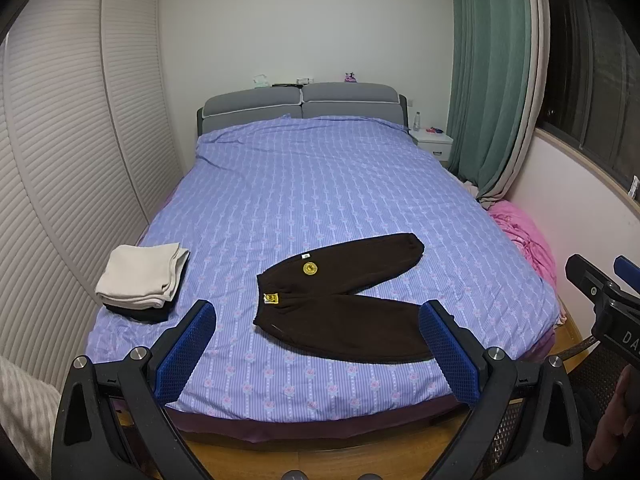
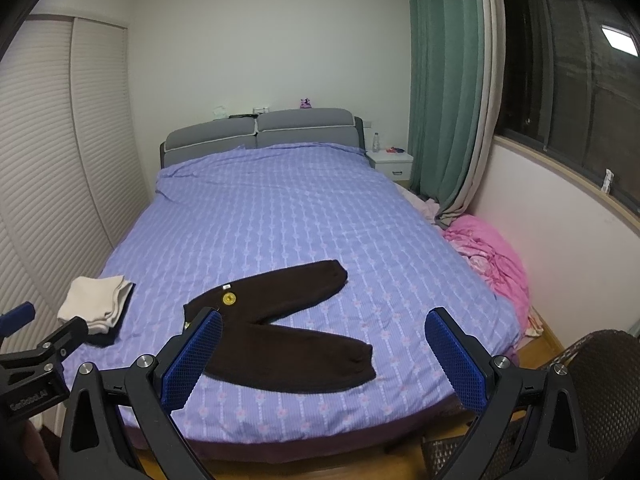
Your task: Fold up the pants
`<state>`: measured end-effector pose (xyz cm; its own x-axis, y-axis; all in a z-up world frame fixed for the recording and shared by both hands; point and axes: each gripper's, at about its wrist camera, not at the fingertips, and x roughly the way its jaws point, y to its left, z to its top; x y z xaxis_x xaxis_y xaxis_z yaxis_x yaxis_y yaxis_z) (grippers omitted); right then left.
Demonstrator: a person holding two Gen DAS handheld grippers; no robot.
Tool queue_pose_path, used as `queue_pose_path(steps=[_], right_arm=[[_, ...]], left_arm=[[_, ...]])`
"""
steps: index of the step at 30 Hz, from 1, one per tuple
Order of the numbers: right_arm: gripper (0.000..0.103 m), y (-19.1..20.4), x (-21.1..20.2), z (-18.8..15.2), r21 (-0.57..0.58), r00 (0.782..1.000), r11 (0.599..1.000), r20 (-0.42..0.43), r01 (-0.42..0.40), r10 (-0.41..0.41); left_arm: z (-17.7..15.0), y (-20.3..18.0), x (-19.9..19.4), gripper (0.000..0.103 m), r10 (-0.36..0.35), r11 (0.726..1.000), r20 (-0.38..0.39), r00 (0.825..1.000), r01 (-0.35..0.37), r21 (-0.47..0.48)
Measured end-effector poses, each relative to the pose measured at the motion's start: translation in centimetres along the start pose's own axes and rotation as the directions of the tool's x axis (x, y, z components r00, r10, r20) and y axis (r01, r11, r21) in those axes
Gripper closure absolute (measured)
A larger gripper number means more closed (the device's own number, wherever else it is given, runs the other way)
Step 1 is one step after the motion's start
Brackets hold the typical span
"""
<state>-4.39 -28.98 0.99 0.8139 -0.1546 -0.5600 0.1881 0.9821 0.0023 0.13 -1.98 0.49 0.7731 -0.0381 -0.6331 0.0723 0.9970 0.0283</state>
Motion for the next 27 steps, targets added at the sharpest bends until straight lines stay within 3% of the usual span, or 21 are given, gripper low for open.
queue_pose_path(steps=[19, 27], right_arm=[[0.001, -2.2, 0.7, 0.5, -0.023, 0.998, 0.998, 0.018, -0.054, 0.055], [0.001, -2.7, 2.8, 1.5, -0.037, 0.998, 0.997, -0.001, -0.068, 0.068]], left_arm=[[0.1, -2.9, -0.3, 0.0, 0.044, 0.999, 0.026, 0.999, -0.043, -0.011], [1.0, -3.3, 1.7, 0.0, 0.057, 0.998, 0.005, 0.998, -0.057, -0.019]])
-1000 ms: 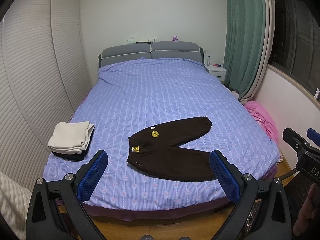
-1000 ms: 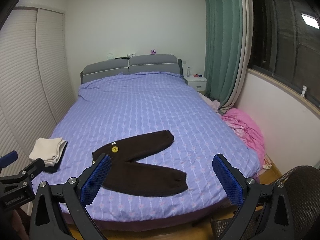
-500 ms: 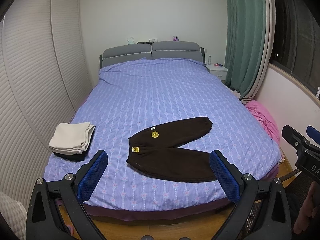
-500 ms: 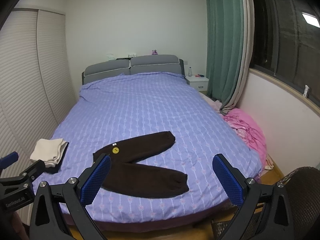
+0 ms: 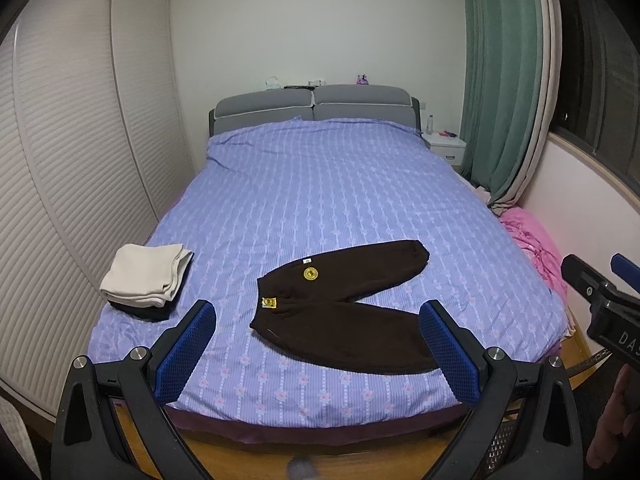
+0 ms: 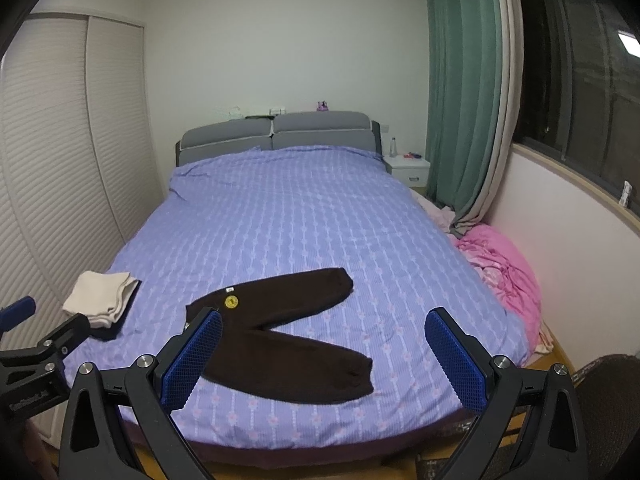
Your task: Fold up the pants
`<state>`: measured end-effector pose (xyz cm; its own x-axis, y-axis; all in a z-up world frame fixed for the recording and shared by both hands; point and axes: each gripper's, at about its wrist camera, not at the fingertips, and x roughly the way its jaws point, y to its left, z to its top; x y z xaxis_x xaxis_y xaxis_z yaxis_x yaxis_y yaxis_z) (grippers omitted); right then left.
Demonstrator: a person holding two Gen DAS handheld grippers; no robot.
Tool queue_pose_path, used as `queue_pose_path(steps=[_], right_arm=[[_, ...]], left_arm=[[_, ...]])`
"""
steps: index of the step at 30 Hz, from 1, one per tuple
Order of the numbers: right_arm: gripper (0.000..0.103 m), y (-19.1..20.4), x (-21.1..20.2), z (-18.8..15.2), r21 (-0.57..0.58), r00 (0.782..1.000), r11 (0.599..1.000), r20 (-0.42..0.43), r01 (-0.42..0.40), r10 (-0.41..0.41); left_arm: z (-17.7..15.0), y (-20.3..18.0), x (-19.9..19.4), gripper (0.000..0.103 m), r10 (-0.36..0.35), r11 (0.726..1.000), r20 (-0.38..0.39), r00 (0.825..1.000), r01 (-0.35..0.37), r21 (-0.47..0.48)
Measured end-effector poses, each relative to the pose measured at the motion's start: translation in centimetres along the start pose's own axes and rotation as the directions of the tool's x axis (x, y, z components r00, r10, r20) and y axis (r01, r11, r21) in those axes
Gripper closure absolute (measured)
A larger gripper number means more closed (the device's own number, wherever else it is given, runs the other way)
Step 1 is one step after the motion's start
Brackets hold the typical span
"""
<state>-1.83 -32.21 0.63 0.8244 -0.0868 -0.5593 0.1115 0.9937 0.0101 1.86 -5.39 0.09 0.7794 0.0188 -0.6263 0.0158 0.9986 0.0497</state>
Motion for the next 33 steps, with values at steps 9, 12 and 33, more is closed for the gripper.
queue_pose_path(steps=[9, 12, 33], right_arm=[[0.001, 0.8, 5.0, 1.8, 0.001, 0.998, 0.998, -0.03, 0.058, -0.058], [0.001, 1.3, 7.3, 2.7, 0.015, 0.995, 0.996, -0.05, 0.084, -0.083], [0.001, 0.7, 31.5, 9.6, -0.071, 0.981, 0.991, -0.152, 0.112, -0.122]], left_arm=[[3.0, 0.1, 6.9, 0.0, -0.036, 0.999, -0.038, 0.999, 0.037, 0.014], [4.1, 0.4, 9.8, 0.0, -0.055, 0.998, -0.046, 0.997, 0.057, 0.025], [12.9, -8.2, 35.5, 0.0, -0.191, 0.95, -0.108, 0.976, 0.212, 0.231]])
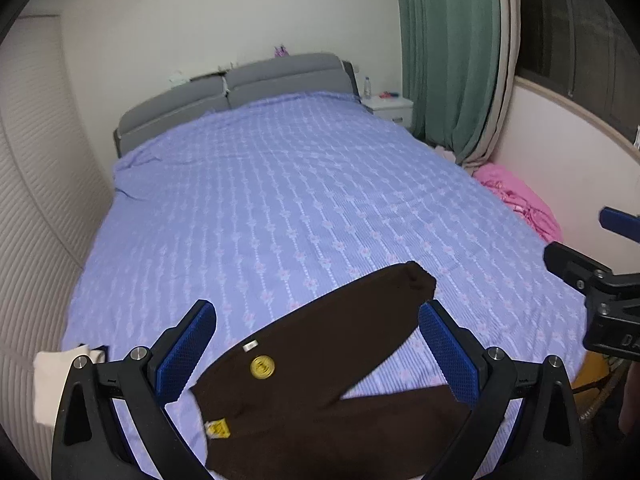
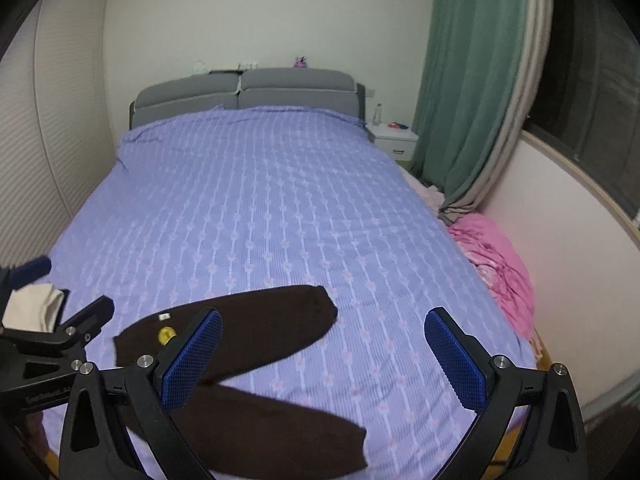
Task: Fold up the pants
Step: 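Grasp the waistband of the brown pants with the left gripper while the right gripper grasps the other waistband edge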
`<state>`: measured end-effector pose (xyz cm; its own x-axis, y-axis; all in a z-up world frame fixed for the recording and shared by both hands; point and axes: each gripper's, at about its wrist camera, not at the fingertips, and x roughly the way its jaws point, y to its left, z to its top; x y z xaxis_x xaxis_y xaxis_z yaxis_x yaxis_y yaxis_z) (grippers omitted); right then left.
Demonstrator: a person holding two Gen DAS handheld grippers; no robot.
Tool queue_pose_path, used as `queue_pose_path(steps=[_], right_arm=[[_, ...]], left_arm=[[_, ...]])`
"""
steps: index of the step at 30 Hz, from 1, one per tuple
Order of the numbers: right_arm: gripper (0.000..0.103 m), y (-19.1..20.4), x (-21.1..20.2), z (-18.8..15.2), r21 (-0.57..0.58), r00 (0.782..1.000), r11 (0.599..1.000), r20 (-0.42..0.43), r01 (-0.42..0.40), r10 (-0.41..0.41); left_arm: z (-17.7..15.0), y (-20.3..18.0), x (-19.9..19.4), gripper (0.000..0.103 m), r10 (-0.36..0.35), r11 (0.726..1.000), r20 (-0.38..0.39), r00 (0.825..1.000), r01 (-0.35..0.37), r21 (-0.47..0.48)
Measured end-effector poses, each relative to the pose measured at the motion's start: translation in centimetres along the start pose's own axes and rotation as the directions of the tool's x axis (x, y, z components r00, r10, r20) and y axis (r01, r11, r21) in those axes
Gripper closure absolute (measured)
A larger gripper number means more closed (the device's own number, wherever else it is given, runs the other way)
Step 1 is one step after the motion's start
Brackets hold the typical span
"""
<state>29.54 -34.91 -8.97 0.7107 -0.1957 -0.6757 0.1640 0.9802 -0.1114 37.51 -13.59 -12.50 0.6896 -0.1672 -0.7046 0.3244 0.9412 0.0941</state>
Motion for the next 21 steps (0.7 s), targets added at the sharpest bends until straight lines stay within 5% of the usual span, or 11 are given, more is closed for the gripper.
queue_pose_path(steps=[14, 18, 21], right_arm=[[0.02, -2.4, 29.2, -1.6, -0.083, 0.975, 0.99, -0.2, -0.115, 0.097], [0.025, -1.5, 35.1, -2.6, -0.107, 0.953, 0.976, -0.26, -0.188, 0.155], [0.029, -0.7, 38.2, -3.5, -0.137, 0.941, 0.964, -0.284, -0.228, 0.182]], left_arm=[[-2.6, -1.9, 26.0, 0.018, -0.088, 0.993, -0.165, 0.982, 0.1, 0.067], [-3.3, -2.5, 31.2, 0.023, -0.132, 0.978, -0.195, 0.972, 0.159, 0.135], [-3.4, -3.0, 34.7, 0.037, -0.146, 0.965, -0.222, 0.964, 0.188, 0.182]])
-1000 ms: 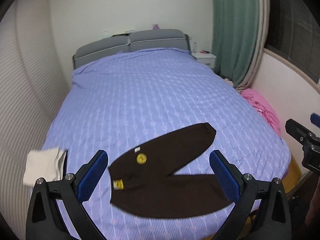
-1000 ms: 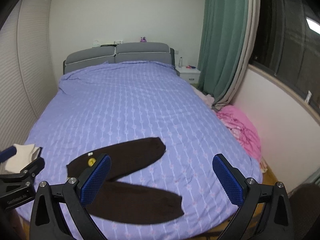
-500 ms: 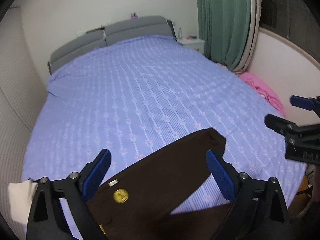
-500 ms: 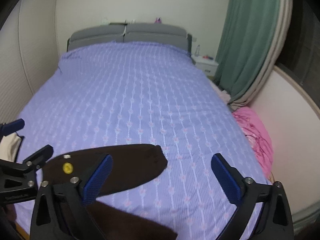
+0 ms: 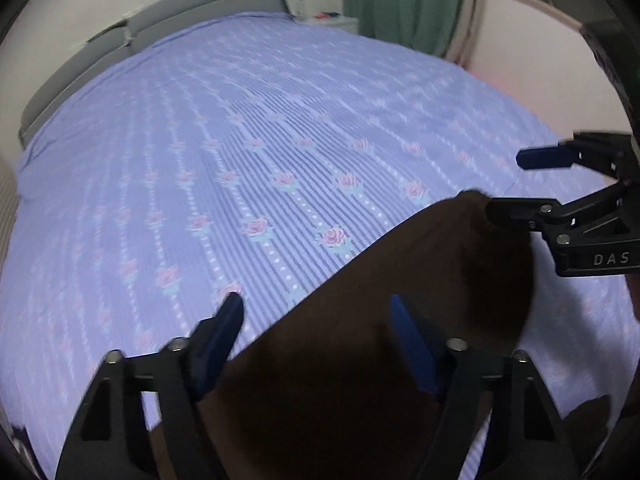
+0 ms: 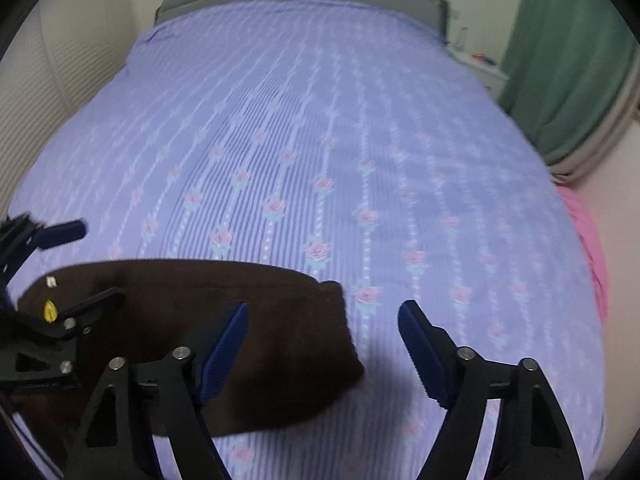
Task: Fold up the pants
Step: 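Grasp the waistband of the brown pants with the left gripper while the right gripper grasps the other waistband edge, then lift the pants by the waistband with both grippers and stretch them out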
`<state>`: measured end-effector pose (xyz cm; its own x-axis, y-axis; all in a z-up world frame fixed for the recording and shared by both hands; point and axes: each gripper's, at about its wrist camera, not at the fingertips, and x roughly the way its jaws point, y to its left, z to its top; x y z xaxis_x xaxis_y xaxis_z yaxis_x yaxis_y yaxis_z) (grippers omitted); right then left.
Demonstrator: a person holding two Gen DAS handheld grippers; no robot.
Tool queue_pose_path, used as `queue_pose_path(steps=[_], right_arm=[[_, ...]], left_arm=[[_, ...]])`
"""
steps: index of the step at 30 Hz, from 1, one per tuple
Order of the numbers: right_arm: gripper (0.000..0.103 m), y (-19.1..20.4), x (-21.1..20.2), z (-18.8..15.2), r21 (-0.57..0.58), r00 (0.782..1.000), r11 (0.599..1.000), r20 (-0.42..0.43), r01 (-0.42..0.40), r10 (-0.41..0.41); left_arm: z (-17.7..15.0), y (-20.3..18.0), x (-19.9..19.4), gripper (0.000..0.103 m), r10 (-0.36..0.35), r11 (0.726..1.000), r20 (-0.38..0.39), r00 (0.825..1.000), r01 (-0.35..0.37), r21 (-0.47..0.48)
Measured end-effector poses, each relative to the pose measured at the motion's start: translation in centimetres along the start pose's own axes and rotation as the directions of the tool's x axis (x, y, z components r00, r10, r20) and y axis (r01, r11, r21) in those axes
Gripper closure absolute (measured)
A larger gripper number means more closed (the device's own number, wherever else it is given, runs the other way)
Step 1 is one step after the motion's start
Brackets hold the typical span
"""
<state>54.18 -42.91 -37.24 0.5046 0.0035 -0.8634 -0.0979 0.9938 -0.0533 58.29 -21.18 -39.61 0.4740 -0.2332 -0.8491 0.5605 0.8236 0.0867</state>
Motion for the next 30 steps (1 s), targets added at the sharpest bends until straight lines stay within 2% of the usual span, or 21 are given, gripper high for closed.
queue_pose_path(steps=[1, 3, 5, 9, 11, 12, 13, 14, 16, 19, 23, 27, 30], right_arm=[[0.03, -0.1, 0.9, 0.0, -0.014, 1.0, 1.0, -0.004, 0.003, -0.003], [0.031, -0.4, 2.3, -0.1, -0.027, 1.0, 1.0, -0.015, -0.002, 0.001], [0.035, -0.9, 3.5, -0.4, -0.029, 0.999, 0.999, -0.035, -0.017, 0.016], [0.044, -2.1, 5.6, -0.7, 0.0, 0.993, 0.996, -0.085, -0.086, 0.086], [0.054, -2.8, 6.7, -0.7, 0.038, 0.985, 0.99, -0.104, -0.137, 0.14], [0.07, -3.0, 7.1, -0.7, 0.061, 0.977, 0.983, -0.116, -0.173, 0.18], [0.077, -3.1, 7.2, -0.7, 0.075, 0.972, 0.978, -0.118, -0.194, 0.202], [0.077, -3.1, 7.6, -0.6, 0.076, 0.973, 0.977, -0.11, -0.198, 0.205], [0.078, -2.7, 7.2, -0.7, 0.04, 0.976, 0.98, -0.09, -0.194, 0.197], [0.079, -2.0, 5.9, -1.4, 0.005, 0.98, 0.982, -0.057, -0.188, 0.188], [0.079, -1.9, 3.4, -2.7, 0.003, 0.98, 0.98, -0.012, -0.198, 0.198], [0.079, -1.2, -0.3, -4.7, -0.051, 0.981, 0.982, 0.055, -0.183, 0.186], [0.079, -1.1, -3.4, -6.6, -0.089, 0.976, 0.981, 0.119, -0.17, 0.18]], left_arm=[[0.1, 0.2, 0.9, 0.043, -0.001, 1.0, -0.009, 1.0, 0.001, 0.012], [0.1, 0.8, 2.4, 0.043, -0.014, 1.0, -0.023, 1.0, 0.014, 0.012], [-0.1, 1.3, 3.5, 0.043, -0.059, 0.998, -0.038, 0.998, 0.059, -0.003], [-0.5, 2.0, 5.5, 0.043, -0.131, 0.991, -0.082, 0.988, 0.131, -0.003], [-0.9, 2.1, 6.3, 0.045, -0.153, 0.988, -0.101, 0.983, 0.153, 0.001], [-1.1, 2.2, 6.6, 0.047, -0.159, 0.987, -0.103, 0.982, 0.16, 0.005], [-1.2, 2.2, 6.7, 0.053, -0.168, 0.986, -0.101, 0.981, 0.17, 0.005], [-1.3, 2.2, 6.7, 0.057, -0.188, 0.982, -0.101, 0.977, 0.189, 0.003], [-1.4, 2.0, 6.5, 0.075, -0.207, 0.978, -0.098, 0.974, 0.208, 0.006], [-1.7, 1.3, 5.3, 0.091, -0.196, 0.979, -0.089, 0.977, 0.199, 0.036], [-1.9, 0.8, 2.8, 0.093, -0.194, 0.979, -0.064, 0.979, 0.197, 0.049], [-2.4, -0.7, -2.1, 0.093, -0.173, 0.981, -0.005, 0.985, 0.173, 0.092], [-3.7, -2.1, -6.5, 0.093, -0.18, 0.978, 0.041, 0.983, 0.175, 0.114]])
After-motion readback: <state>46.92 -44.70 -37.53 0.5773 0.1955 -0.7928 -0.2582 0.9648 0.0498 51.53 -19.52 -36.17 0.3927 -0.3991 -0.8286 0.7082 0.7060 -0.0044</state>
